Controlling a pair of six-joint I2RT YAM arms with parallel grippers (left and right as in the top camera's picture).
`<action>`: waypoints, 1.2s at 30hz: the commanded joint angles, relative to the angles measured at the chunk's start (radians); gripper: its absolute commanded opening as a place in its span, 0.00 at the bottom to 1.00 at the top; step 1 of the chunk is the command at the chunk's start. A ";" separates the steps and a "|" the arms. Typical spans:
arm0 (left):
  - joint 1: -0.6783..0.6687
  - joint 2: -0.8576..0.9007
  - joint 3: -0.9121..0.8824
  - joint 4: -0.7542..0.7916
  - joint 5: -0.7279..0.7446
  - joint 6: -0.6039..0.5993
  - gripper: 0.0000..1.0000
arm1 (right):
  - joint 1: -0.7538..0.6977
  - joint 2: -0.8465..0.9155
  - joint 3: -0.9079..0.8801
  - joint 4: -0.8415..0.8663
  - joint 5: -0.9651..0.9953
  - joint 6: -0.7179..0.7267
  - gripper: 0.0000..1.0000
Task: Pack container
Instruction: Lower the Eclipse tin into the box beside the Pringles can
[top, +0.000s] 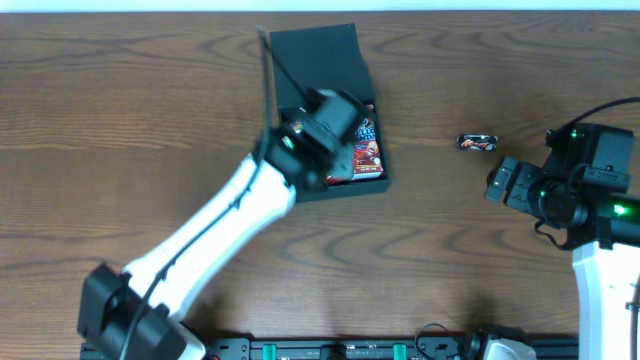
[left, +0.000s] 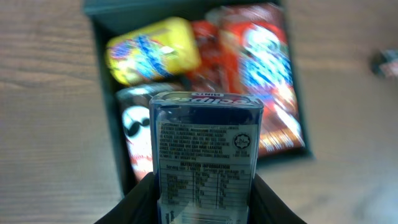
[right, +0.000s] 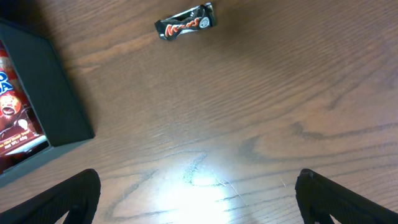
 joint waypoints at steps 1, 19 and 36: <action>0.079 0.072 0.038 0.033 0.142 -0.038 0.06 | -0.006 0.005 0.000 0.000 -0.007 -0.003 0.99; 0.020 0.284 0.045 0.094 0.109 -0.084 0.06 | -0.006 0.005 0.000 -0.001 -0.007 -0.004 0.99; 0.018 0.293 0.045 0.093 0.078 -0.085 0.48 | -0.006 0.005 0.000 -0.002 -0.007 -0.004 0.99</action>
